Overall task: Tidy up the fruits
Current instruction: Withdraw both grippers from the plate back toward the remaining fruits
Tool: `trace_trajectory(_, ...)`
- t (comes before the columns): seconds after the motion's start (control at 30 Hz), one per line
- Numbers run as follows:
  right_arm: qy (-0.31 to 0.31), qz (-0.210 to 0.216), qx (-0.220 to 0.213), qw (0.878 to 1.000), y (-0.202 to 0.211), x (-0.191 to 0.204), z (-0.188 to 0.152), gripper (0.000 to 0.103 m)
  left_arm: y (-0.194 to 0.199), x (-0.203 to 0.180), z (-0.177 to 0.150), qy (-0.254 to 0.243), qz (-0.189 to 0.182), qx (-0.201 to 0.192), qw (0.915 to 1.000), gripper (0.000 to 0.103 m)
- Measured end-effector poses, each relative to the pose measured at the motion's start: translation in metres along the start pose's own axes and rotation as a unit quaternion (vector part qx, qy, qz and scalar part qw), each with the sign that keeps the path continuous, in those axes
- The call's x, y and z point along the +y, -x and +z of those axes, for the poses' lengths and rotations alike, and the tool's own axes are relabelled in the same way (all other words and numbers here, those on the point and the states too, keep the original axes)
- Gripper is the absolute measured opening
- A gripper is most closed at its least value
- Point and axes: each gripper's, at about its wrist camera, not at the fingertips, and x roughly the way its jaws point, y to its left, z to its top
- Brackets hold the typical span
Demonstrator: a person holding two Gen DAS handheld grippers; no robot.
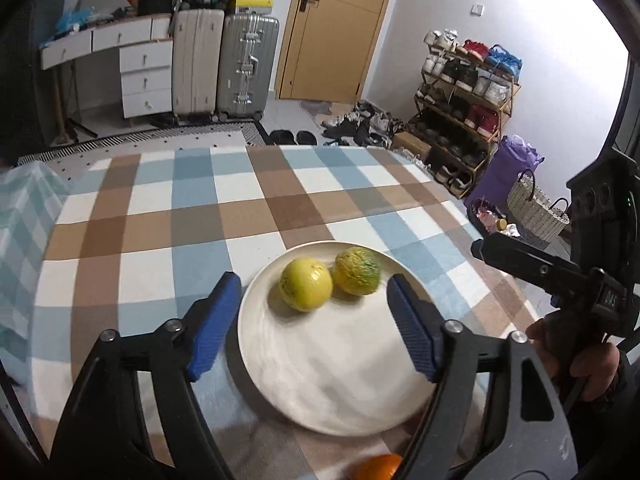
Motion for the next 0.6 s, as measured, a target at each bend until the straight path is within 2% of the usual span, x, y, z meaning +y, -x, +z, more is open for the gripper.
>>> trace_trajectory(0.03,0.003,0.0,-0.005,1.0,0.008,0.004,-0.002,0.103,0.01,-0.003,-0.002,-0.002,0.003,-0.005,1.0,0.083)
trace_trajectory(0.2,0.028,-0.006,-0.035,0.999,0.048,0.027,-0.019,0.103,0.057,-0.024,-0.016,-0.015,0.027,-0.038,0.9988,0.088)
trace_trajectory(0.47,0.056,-0.006,-0.077,0.995,0.099,0.061,-0.049,0.103,0.117,-0.044,-0.042,-0.004,0.027,-0.072,0.997,0.101)
trace_trajectory(0.6,0.071,-0.013,-0.094,0.993,0.119,0.074,-0.068,0.103,0.144,-0.052,-0.062,-0.003,0.039,-0.085,0.9956,0.102)
